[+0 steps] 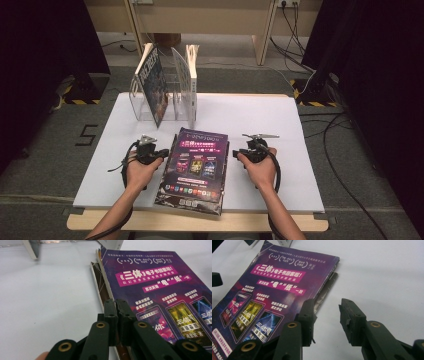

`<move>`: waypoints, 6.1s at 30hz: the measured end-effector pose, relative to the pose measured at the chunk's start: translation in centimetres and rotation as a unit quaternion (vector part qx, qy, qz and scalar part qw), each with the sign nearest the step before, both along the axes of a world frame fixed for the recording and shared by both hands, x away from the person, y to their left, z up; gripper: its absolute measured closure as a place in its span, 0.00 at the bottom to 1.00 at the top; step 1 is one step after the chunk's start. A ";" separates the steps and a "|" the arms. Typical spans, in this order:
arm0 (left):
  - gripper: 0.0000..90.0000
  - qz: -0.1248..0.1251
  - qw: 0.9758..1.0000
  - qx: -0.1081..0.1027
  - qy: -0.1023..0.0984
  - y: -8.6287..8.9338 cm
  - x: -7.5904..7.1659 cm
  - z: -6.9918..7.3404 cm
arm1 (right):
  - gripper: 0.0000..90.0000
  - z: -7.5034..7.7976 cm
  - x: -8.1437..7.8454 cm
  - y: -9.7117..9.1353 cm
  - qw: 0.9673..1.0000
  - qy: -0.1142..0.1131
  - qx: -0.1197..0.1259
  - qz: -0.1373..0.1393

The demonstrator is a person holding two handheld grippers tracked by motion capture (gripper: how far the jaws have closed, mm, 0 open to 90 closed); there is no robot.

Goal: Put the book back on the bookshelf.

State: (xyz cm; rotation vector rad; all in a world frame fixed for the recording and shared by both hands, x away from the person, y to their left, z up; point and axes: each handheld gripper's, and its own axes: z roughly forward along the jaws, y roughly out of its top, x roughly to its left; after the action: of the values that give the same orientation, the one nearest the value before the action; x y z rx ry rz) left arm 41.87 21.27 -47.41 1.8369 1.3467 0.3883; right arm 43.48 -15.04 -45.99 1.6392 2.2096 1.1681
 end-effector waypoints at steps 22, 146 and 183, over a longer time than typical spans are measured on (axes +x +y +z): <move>0.99 -0.017 0.999 0.023 0.036 -0.9 1.5 -1.0 | 0.70 0.3 0.0 -0.3 1.000 0.000 0.004 0.000; 0.79 -0.048 0.996 0.066 0.040 -4.9 1.4 0.3 | 0.61 -1.0 8.7 1.5 0.991 0.115 0.032 -0.066; 0.89 -0.058 0.994 0.078 0.049 -5.2 1.5 0.1 | 0.71 -1.6 9.5 0.7 0.982 0.156 0.087 -0.063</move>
State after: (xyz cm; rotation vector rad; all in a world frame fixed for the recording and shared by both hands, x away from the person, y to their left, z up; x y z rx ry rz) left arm 43.36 16.08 -47.30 2.0777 1.2974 0.3548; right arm 52.99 -14.39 -47.63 2.1296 2.1857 1.1674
